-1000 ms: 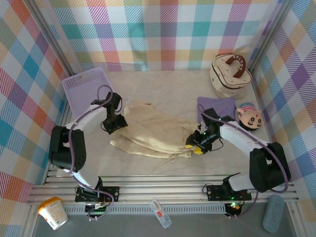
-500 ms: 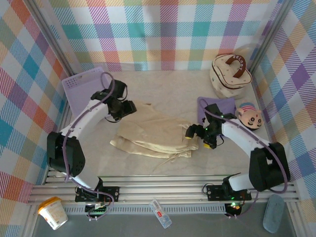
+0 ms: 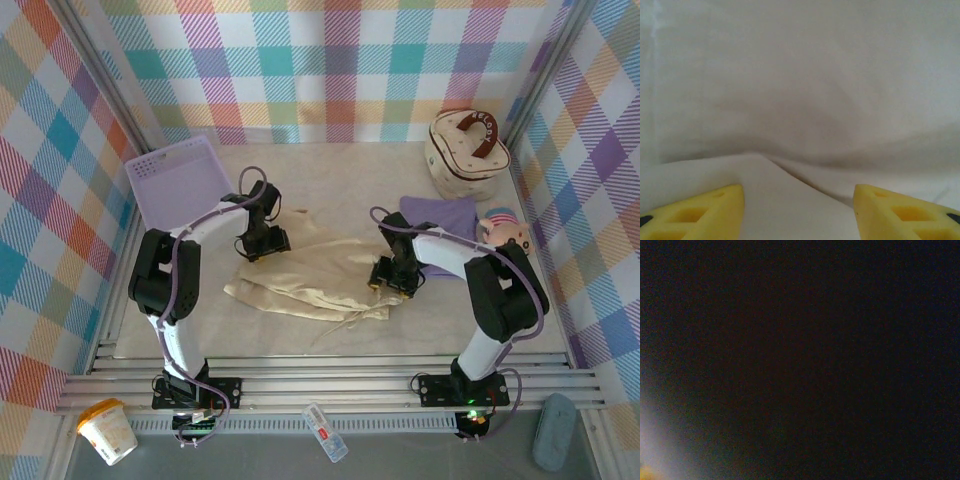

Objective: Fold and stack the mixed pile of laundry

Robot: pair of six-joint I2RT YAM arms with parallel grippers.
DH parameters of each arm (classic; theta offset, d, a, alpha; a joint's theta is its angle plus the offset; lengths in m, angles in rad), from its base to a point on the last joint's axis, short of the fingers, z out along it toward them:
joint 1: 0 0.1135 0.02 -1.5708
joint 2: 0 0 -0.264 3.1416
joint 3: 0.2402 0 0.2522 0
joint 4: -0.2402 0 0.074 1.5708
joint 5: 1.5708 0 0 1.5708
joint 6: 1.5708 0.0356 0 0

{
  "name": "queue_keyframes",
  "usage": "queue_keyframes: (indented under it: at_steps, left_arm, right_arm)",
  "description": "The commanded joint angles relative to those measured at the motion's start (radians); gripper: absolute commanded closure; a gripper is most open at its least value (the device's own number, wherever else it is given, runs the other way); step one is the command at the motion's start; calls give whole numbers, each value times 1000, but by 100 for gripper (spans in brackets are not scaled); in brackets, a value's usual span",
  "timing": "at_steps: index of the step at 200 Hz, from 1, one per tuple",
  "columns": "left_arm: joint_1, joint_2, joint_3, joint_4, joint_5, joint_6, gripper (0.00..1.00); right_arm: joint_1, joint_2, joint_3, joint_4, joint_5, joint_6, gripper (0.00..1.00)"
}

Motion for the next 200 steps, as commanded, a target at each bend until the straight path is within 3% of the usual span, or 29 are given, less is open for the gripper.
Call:
queue_keyframes:
  at_steps: [1,26,40,79,107,137,168,200]
  left_arm:
    - [6,31,-42,-30,-26,53,41]
    - [6,40,-102,-22,-16,42,41]
    - [4,29,-136,-9,14,8,42]
    - [-83,21,-154,23,54,-65,42]
    - [-183,73,-50,8,101,-112,42]
    - [-261,86,94,-17,148,-171,40]
    - [-264,38,210,-94,94,-168,33]
    - [-214,-9,185,-156,-11,-112,33]
  right_arm:
    - [24,49,21,107,-16,-2,66]
    - [22,23,66,52,11,-57,83]
    - [23,2,104,10,20,-82,100]
    - [20,-56,223,-159,73,-198,100]
    - [-14,-24,318,-363,257,-333,100]
    - [-92,-16,367,-468,446,-432,100]
    - [-128,-23,450,-495,460,-466,100]
    - [-128,13,523,-510,345,-435,100]
